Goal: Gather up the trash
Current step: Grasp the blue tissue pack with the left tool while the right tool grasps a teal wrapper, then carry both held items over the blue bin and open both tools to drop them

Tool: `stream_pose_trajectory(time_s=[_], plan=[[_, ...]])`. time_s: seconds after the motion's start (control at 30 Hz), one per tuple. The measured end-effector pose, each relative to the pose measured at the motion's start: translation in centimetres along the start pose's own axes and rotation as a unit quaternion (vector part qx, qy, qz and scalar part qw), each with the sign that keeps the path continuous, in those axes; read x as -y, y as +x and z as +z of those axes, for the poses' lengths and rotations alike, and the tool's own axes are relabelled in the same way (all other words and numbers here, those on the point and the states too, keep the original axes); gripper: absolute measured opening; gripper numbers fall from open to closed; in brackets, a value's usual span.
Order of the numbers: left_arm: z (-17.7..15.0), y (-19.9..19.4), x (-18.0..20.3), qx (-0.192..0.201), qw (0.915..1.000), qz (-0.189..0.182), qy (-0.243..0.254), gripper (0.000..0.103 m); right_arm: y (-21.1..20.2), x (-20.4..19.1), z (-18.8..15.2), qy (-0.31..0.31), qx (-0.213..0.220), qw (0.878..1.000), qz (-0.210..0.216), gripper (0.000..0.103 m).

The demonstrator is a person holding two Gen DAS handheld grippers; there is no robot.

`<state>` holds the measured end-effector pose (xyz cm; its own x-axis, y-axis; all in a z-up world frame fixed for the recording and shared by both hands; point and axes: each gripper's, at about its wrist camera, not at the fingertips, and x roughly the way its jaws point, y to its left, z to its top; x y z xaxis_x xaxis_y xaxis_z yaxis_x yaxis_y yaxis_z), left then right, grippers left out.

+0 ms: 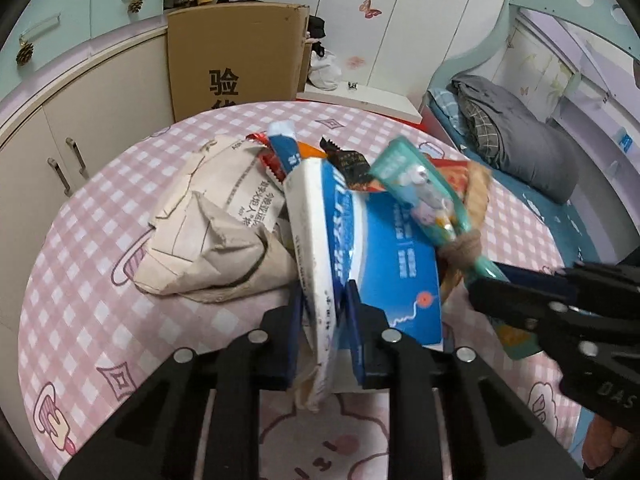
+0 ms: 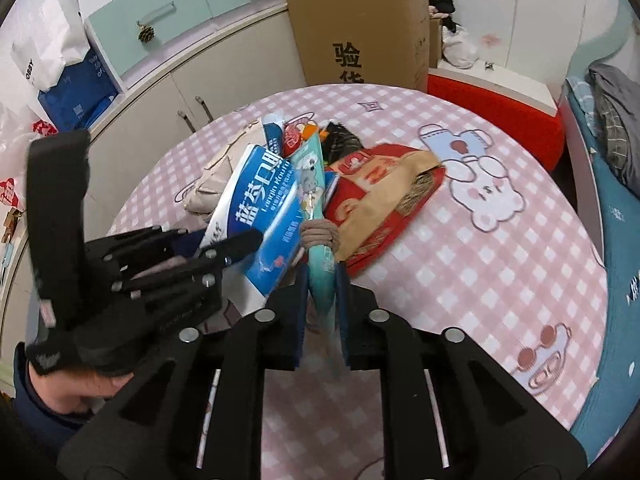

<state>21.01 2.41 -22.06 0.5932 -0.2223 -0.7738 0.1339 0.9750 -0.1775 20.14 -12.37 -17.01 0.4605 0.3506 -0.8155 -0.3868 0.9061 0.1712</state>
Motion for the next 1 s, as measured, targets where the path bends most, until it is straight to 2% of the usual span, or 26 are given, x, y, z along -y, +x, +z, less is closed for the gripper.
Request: stream_pose_trajectory(time_s=[0.1, 0.17, 0.23, 0.47, 0.7, 0.87, 1.0], plan=[[-0.2, -0.2, 0.1, 0.0, 1.0, 0.004, 0.0, 0.019, 0.9, -0.4, 0.1, -0.003, -0.005, 1.0, -0.008, 0.021], [-0.3, -0.4, -0.1, 0.002, 1.0, 0.0, -0.006, 0.018, 0.6, -0.2, 0.0, 0.002, 0.004, 1.0, -0.001, 0.018], [-0.4, -0.7, -0.2, 0.005, 1.0, 0.001, -0.009, 0.018, -0.2, 0.0, -0.3, 0.01, 0.015, 1.0, 0.011, 0.013], [-1.0, -2.2, -0.7, 0.013, 0.9997, -0.005, -0.019, 0.016, -3.6, 2.1, -1.3, 0.05, 0.058, 0.996, 0.045, 0.013], [-0.7, -5.0, -0.1, 0.043, 0.9987, -0.014, -0.025, 0.016, -7.8, 4.3, -2.2, 0.073, 0.105, 0.991, 0.04, 0.013], [0.6, -7.2, 1.8, 0.07, 0.9969, -0.032, -0.014, 0.016, -10.9, 7.0, -3.0, 0.099, 0.141, 0.985, 0.028, 0.013], [1.9, -8.5, 5.3, 0.092, 0.9943, -0.053, 0.009, 0.016, -13.5, 9.8, -4.2, 0.123, 0.169, 0.978, 0.012, 0.013]])
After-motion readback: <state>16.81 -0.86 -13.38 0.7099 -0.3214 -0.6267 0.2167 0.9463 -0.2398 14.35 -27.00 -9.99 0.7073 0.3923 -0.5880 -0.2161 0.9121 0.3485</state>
